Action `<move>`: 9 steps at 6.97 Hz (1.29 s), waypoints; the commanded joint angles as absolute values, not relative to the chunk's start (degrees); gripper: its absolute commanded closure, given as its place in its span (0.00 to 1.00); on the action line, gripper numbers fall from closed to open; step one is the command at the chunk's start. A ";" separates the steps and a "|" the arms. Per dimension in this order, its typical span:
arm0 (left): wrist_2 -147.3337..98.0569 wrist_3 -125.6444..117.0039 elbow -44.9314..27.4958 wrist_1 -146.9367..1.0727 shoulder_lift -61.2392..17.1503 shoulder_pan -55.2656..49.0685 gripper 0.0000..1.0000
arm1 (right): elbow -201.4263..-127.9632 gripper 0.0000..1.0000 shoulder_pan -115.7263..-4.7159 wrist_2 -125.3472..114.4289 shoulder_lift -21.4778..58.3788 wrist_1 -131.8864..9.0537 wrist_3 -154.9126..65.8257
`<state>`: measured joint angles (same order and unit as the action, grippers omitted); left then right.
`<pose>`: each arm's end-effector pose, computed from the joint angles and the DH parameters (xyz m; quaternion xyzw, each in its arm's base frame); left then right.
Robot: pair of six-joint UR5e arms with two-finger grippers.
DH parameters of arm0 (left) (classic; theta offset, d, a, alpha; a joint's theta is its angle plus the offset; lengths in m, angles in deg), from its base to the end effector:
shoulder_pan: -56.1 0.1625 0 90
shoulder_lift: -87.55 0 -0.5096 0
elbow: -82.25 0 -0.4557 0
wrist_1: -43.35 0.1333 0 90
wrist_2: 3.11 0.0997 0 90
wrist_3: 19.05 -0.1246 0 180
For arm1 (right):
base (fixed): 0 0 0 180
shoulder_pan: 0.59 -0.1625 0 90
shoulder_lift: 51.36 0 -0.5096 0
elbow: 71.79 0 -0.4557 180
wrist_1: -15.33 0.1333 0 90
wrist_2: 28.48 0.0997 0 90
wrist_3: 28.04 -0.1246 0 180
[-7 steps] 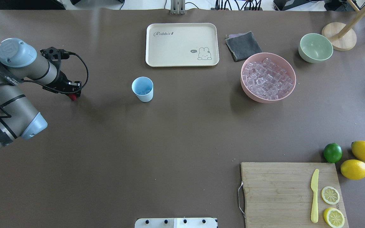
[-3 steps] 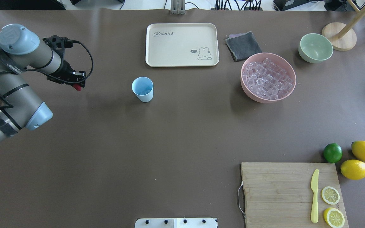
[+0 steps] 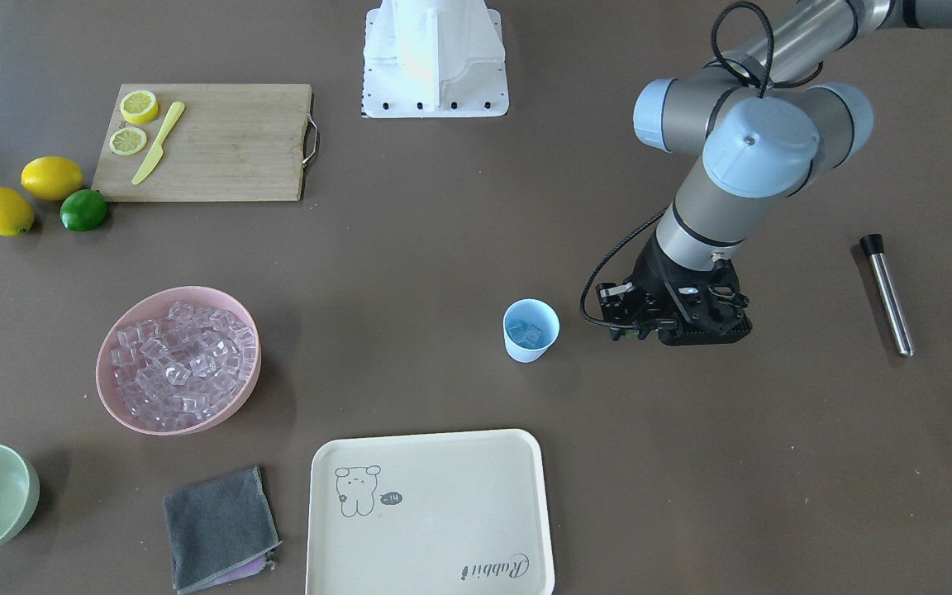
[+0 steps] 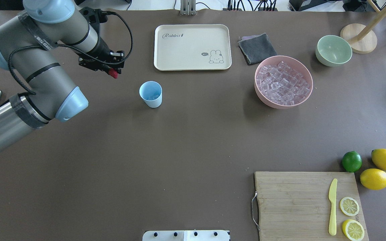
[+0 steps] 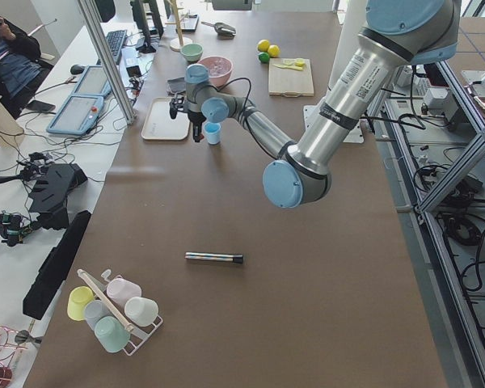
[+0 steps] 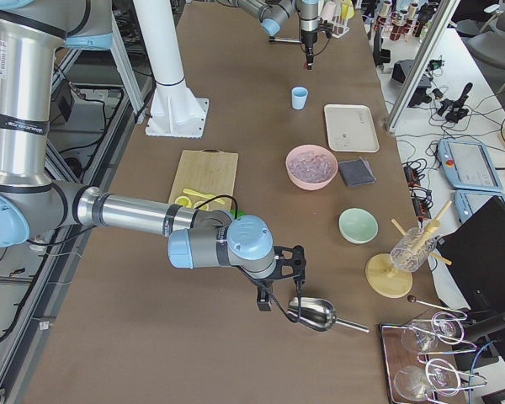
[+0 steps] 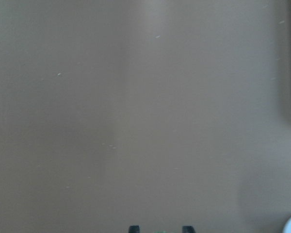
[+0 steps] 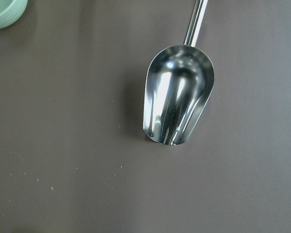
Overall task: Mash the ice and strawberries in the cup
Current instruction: 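Carry the strawberry with the left gripper and drop it into the cup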
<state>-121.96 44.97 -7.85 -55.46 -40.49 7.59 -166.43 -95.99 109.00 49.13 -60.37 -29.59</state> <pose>0.4886 -0.6629 0.2841 0.0516 0.4454 -0.0762 0.8906 0.0857 -0.4655 0.7787 0.0809 -0.3990 0.0257 0.9130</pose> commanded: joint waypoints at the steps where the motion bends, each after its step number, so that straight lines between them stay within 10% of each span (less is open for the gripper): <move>1: -116.45 55.63 -5.03 -59.18 -45.08 13.52 1.00 | -166.27 0.00 -95.95 108.98 48.67 -60.43 -29.62; 3: -114.02 57.50 -0.64 -67.02 -45.17 14.44 0.94 | -166.10 0.00 -95.95 108.98 48.66 -60.52 -29.54; 4: -114.46 57.59 -1.33 -66.78 -44.90 14.35 0.03 | -166.09 0.00 -95.95 108.98 48.66 -60.52 -29.54; 9: -128.06 50.09 -8.86 -62.65 -33.01 3.66 0.02 | -166.09 0.00 -96.04 108.45 48.57 -60.43 -29.54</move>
